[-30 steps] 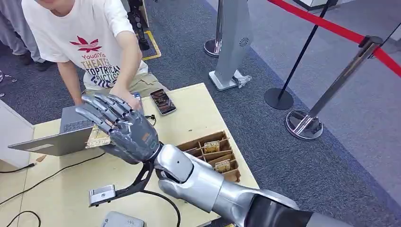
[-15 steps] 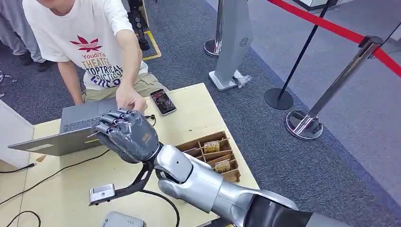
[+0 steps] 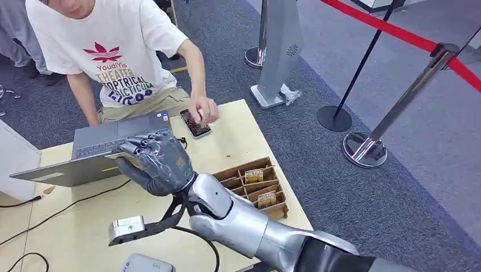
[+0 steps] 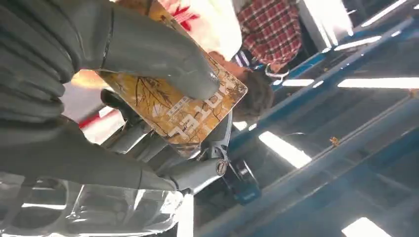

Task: Pass the card to the sensor for recognition and then transmit it.

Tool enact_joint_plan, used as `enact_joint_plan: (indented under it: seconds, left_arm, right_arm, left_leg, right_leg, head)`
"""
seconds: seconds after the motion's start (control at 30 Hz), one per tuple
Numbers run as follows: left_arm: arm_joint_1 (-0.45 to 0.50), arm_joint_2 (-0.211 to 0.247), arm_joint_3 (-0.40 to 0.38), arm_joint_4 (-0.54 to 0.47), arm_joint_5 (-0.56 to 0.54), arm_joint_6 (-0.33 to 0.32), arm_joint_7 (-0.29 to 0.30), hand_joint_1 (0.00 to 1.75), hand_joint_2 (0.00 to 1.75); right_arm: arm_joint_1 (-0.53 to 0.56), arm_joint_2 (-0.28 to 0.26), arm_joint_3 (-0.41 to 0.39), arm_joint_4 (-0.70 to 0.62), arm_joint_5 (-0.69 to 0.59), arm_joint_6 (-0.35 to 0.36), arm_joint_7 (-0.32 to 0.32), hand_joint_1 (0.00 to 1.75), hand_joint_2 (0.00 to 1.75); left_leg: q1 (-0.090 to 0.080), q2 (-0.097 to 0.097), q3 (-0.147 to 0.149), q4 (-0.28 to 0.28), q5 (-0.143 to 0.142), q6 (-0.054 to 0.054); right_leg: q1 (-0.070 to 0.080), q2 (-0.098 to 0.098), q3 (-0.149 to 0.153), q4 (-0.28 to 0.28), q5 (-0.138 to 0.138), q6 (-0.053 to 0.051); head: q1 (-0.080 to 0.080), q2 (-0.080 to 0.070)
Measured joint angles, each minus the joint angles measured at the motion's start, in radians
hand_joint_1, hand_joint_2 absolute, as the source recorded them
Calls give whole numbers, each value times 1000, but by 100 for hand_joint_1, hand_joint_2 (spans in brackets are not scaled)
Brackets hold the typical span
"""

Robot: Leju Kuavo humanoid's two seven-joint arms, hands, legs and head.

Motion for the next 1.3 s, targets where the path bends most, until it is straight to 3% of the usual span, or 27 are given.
enact_joint_plan:
  seconds: [0.1,0.27,0.47,0.53,0.97,1.3]
  left_arm:
    - [1,0,0,0,10,0,-4,0,175]
    - [4,2,0,0,33,2,-7,0,175]
    - [8,9,4,0,52,6,-20,0,175]
    - [10,10,5,0,54,8,-26,0,175]
    - [4,10,4,0,39,8,-18,0,175]
    - [-3,5,-2,0,31,9,-6,0,175]
  right_arm:
    - [19,0,5,-70,-180,105,-35,175,175]
    - [53,-2,26,-196,-546,402,-41,175,175]
    - [76,-15,69,-276,-795,639,-7,175,175]
    - [80,-21,96,-280,-836,683,4,175,175]
    - [85,-43,293,-142,-951,811,11,175,175]
    - [76,-6,387,41,-957,824,-6,175,175]
  left_leg:
    - [0,0,0,0,0,0]
    - [0,0,0,0,0,0]
    - [0,0,0,0,0,0]
    - [0,0,0,0,0,0]
    - [0,0,0,0,0,0]
    - [0,0,0,0,0,0]
  right_leg:
    - [0,0,0,0,0,0]
    - [0,0,0,0,0,0]
    - [0,0,0,0,0,0]
    - [0,0,0,0,0,0]
    - [0,0,0,0,0,0]
    - [0,0,0,0,0,0]
  head:
    - [0,0]
    - [0,0]
    - [0,0]
    - [0,0]
    - [0,0]
    - [0,0]
